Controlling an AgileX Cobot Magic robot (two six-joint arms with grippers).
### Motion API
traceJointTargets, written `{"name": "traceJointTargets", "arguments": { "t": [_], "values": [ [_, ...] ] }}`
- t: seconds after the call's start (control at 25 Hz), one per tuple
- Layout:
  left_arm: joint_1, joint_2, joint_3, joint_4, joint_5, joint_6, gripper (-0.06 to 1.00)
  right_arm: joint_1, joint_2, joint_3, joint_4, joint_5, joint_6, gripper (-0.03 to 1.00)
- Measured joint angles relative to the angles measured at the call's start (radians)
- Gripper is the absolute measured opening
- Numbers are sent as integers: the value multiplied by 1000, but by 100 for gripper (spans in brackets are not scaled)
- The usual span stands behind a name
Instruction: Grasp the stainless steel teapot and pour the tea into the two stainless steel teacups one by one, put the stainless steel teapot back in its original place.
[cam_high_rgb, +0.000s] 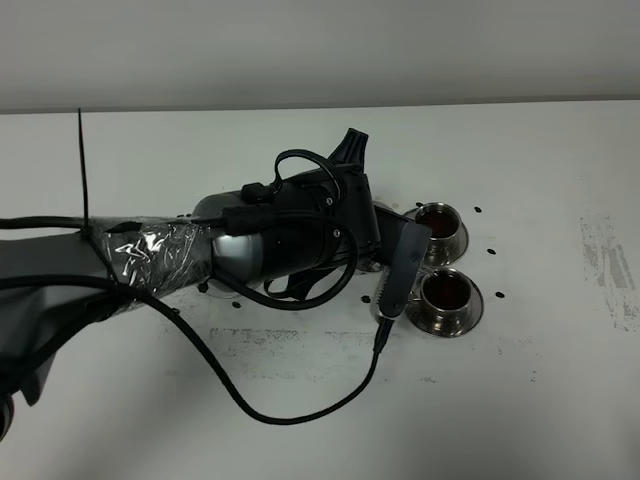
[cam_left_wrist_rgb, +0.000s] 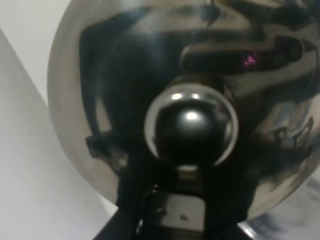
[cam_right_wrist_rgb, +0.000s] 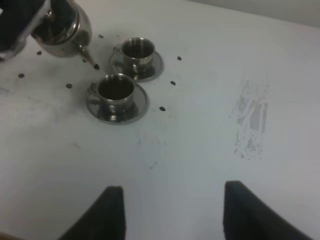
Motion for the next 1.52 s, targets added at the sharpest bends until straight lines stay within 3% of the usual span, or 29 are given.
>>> {"name": "traceJointTargets", "arguments": {
  "t": [0.16,0.28,0.48,0.6,0.8,1.2,1.52],
  "values": [
    [0,-33,0,-79,11,-145,18,0,0,0,0,0,0,43],
    [0,-65,0,-185,53,-296,18,0,0,0,0,0,0,43],
    [0,-114,0,-386,224,-471,18,0,0,0,0,0,0,43],
    [0,-129,10,-452,297,-516,18,0,0,0,0,0,0,43],
    [0,-137,100,-504,236,-525,18,0,0,0,0,0,0,43],
    [0,-137,212,-514,35,-535,18,0,0,0,0,0,0,43],
    [0,-137,230,-514,5,-566,18,0,0,0,0,0,0,43]
  ]
}}
